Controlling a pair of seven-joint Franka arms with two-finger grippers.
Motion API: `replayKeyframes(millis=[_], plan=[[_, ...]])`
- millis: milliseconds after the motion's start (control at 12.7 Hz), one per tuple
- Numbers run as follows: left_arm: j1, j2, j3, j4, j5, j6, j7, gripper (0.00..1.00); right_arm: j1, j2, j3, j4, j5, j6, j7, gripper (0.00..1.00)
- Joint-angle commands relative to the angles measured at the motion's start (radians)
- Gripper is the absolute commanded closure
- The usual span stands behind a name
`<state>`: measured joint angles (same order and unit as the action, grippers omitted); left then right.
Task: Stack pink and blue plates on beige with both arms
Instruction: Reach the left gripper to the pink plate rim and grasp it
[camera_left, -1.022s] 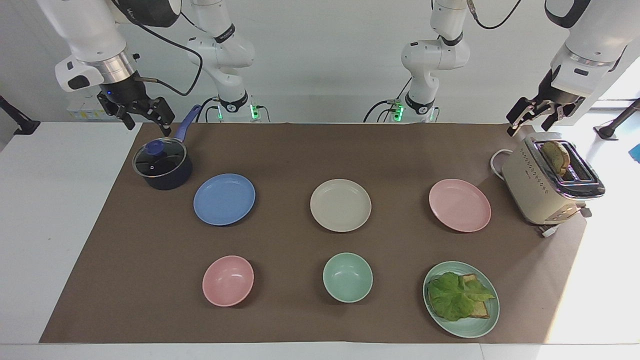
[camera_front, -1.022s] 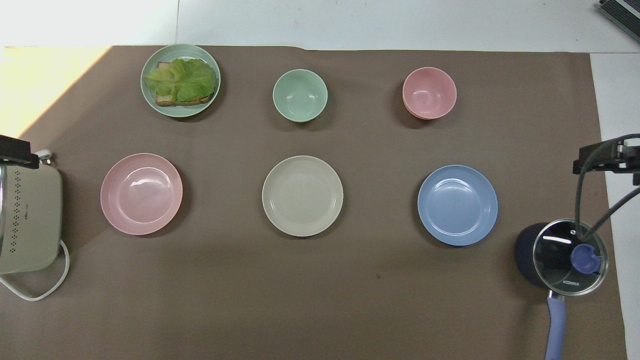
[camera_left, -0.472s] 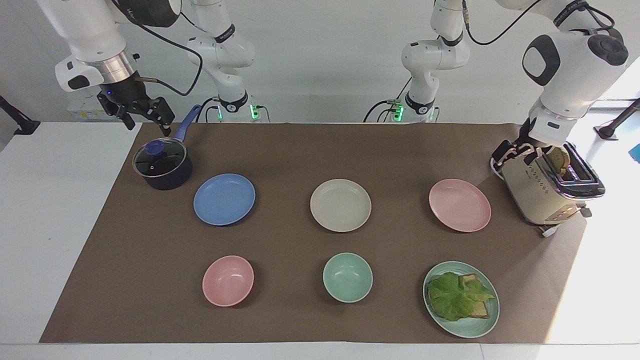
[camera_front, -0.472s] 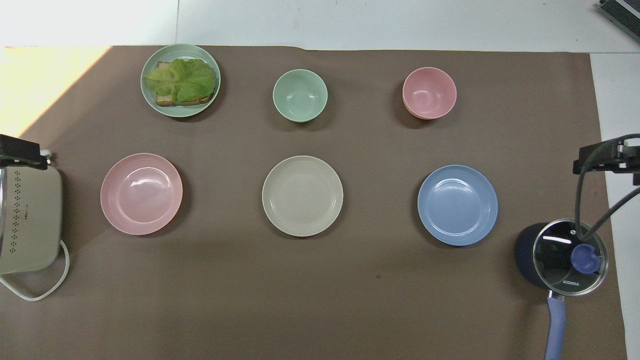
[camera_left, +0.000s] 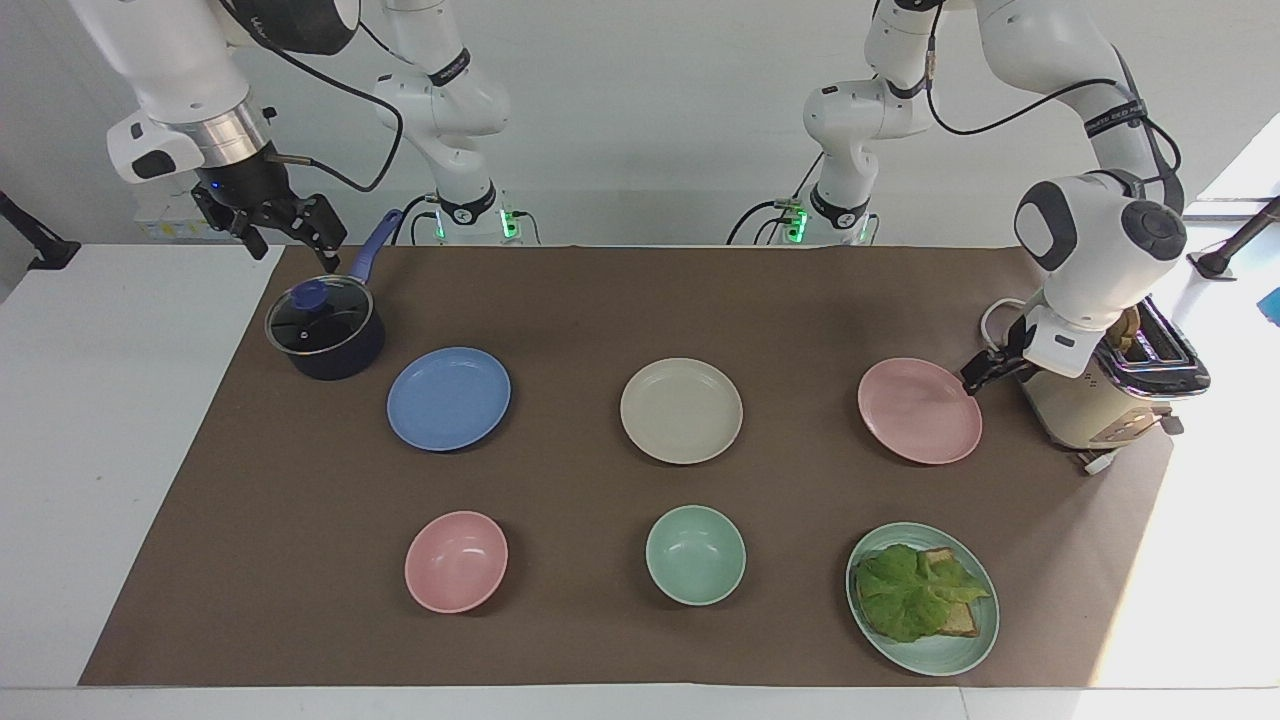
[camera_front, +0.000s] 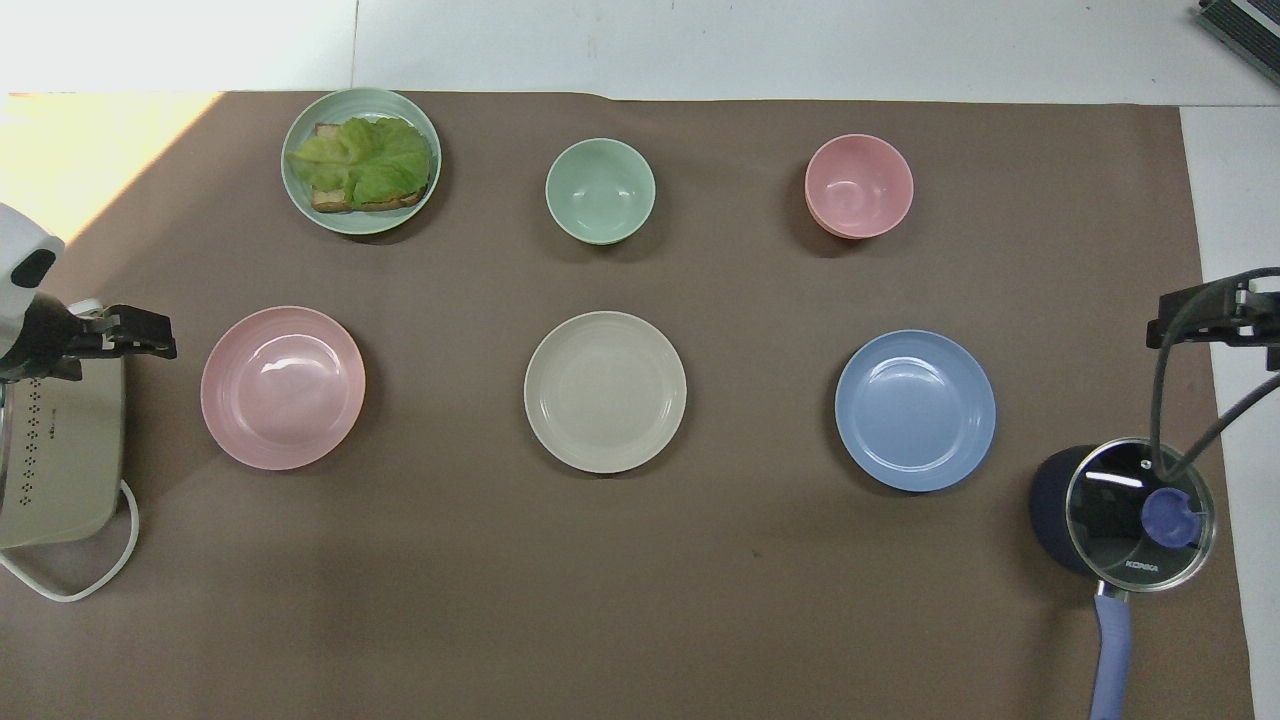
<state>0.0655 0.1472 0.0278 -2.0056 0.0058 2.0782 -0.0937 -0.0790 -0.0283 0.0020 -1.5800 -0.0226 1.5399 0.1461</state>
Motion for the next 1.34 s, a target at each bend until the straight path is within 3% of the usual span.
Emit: replayKeyframes(millis=[0, 315, 787, 865, 944, 1022, 1180, 1258], plan=[[0.007, 0.021, -0.003, -0.033, 0.005, 0.048, -0.006, 0.0, -0.015, -0.021, 0.004, -0.022, 0.0, 0.011, -0.028, 0.0], [0.06, -0.006, -0.005, -0.097, -0.001, 0.048, -0.015, 0.0, -0.015, -0.021, 0.004, -0.022, 0.0, 0.011, -0.028, 0.0], [0.048, 0.0, -0.005, -0.147, -0.001, 0.063, -0.012, 0.0, -0.016, -0.021, 0.004, -0.022, 0.0, 0.012, -0.028, 0.0], [0.048, -0.001, -0.005, -0.147, -0.001, 0.057, -0.014, 0.13, -0.016, -0.019, 0.004, -0.022, 0.0, 0.012, -0.028, 0.0], [0.05, -0.003, -0.005, -0.147, -0.001, 0.056, -0.011, 0.55, -0.016, -0.019, 0.003, -0.022, 0.0, 0.012, -0.03, 0.0], [0.05, -0.003, -0.005, -0.147, -0.001, 0.056, -0.012, 0.75, -0.016, -0.019, 0.003, -0.022, 0.0, 0.012, -0.03, 0.0], [0.048, -0.002, -0.006, -0.145, -0.001, 0.042, -0.012, 1.0, -0.016, -0.019, 0.004, -0.022, 0.0, 0.011, -0.028, 0.0], [0.048, -0.002, -0.006, -0.145, -0.001, 0.039, -0.012, 1.0, -0.016, -0.021, 0.004, -0.022, 0.0, 0.011, -0.028, 0.0]])
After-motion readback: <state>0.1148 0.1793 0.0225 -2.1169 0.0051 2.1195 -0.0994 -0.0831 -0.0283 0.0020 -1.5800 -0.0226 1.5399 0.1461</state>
